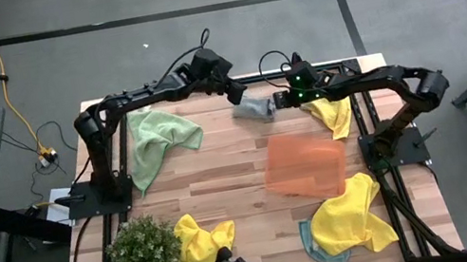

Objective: Fold microfiber towels
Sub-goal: Fold the gray microfiber towel, then put the gray microfiber towel into the orange bin

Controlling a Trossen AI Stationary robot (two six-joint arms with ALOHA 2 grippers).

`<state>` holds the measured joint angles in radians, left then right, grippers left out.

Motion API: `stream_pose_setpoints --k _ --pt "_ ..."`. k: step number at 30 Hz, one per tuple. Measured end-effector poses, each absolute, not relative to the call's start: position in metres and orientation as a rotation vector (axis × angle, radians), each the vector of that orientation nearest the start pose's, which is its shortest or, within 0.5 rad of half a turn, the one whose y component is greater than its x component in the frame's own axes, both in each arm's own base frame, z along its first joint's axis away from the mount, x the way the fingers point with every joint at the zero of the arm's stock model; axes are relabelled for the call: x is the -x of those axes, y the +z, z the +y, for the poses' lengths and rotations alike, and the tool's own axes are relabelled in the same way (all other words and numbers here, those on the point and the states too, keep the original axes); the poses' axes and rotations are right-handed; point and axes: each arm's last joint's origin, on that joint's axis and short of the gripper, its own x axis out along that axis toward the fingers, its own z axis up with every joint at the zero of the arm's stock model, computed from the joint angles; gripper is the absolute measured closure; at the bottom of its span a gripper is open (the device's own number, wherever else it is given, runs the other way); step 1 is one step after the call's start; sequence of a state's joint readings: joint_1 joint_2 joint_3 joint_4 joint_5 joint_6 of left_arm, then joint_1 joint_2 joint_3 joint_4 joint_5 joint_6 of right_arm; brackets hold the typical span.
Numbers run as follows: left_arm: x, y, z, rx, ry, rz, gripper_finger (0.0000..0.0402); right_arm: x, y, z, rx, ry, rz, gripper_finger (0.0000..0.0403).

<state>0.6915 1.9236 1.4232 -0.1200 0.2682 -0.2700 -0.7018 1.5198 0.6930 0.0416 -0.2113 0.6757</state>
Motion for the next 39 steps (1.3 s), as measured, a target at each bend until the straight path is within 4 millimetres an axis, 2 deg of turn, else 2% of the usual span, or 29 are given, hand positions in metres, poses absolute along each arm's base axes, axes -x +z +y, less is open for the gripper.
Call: stream_pose_setpoints --k 5,10,14,18,24,27,33,37,39 --pt "-0.333 0.215 0.271 0.610 0.323 0.342 0.0237 -0.238 0.172 -0.175 -0.928 -0.479 0.418 0.0403" --pt "-0.328 0.220 0.271 0.700 0.171 0.169 0.0237 -0.253 0.168 -0.169 -0.927 -0.470 0.372 0.0403" --pt "-0.321 0.243 0.269 0.671 0.156 0.084 0.0237 -0.258 0.148 -0.170 -0.957 -0.506 0.421 0.0403" --pt "-0.311 0.271 0.263 0.635 0.146 0.036 0.0237 -0.257 0.128 -0.172 -0.975 -0.648 0.477 0.0403" --pt "-0.290 0.322 0.244 0.545 0.109 -0.049 0.0237 -0.250 0.123 -0.177 -0.965 -0.714 0.531 0.0403" --pt "-0.274 0.349 0.230 0.464 0.108 -0.069 0.0237 -0.248 0.135 -0.180 -0.913 -0.703 0.584 0.0403" --pt "-0.243 0.386 0.202 0.332 0.146 -0.063 0.0237 -0.250 0.183 -0.188 -0.694 -0.700 0.651 0.0403" --pt "-0.226 0.399 0.188 0.281 0.203 -0.054 0.0237 -0.257 0.212 -0.195 -0.569 -0.642 0.680 0.0403" --pt "-0.223 0.403 0.183 0.268 0.227 -0.055 0.0237 -0.264 0.222 -0.200 -0.533 -0.558 0.687 0.0402"
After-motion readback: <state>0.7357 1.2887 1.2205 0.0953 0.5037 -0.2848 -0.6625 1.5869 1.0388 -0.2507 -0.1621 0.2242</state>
